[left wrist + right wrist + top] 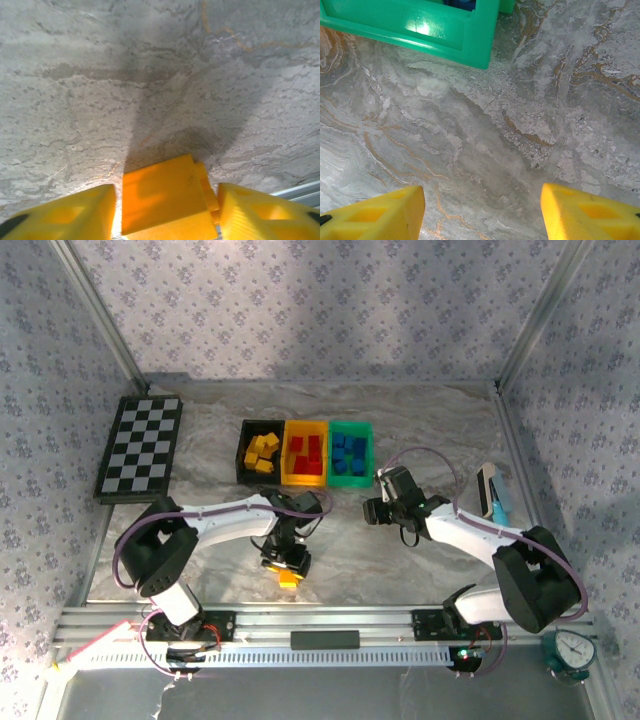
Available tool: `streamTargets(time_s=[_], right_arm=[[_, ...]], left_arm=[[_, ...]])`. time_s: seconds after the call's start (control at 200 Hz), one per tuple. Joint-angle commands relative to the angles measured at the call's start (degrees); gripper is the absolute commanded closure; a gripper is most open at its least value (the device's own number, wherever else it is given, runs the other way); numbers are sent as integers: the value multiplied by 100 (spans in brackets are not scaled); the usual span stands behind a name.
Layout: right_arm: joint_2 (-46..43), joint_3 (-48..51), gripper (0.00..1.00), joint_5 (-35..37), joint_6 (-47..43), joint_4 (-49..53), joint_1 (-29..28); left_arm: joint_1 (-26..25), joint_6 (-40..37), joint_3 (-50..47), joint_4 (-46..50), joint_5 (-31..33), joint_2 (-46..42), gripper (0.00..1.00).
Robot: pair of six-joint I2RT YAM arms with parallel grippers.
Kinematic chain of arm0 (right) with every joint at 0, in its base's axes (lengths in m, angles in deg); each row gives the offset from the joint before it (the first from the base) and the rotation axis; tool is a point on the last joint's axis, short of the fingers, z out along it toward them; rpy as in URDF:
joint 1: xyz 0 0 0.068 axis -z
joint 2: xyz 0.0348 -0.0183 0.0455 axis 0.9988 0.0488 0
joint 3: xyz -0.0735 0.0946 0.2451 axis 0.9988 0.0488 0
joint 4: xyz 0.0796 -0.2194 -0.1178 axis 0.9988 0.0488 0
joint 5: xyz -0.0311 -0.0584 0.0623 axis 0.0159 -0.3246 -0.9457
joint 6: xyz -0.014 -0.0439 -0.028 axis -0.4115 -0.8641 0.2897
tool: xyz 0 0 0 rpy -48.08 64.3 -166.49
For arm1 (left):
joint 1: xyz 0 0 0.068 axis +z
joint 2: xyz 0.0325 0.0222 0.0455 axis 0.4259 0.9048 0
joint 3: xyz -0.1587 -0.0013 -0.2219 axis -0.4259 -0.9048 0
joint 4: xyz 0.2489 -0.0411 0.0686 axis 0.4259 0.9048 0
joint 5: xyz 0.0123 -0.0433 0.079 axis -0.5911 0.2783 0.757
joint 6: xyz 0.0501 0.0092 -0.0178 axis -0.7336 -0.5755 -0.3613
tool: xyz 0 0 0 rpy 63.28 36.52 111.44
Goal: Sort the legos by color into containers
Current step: Pick up the lego from the middle-left of the table.
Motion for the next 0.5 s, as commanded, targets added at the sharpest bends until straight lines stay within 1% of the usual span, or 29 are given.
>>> streamTargets(time_s=[0.0,0.26,0.395,0.495], right_arm=[[-93,-95,36,109,-23,115,-35],[-111,-95,36,109,-23,119,-40],[-122,-95,36,103,-24,118,-53],[-131,-95,36,101,-23,120,-65]], left_arm=[[-20,-47,-53,128,84,-29,52],[67,-70,20,168,207,-215,53],[299,-123,116,160,282,-419,53],[597,-261,234,210,376,-596,53]])
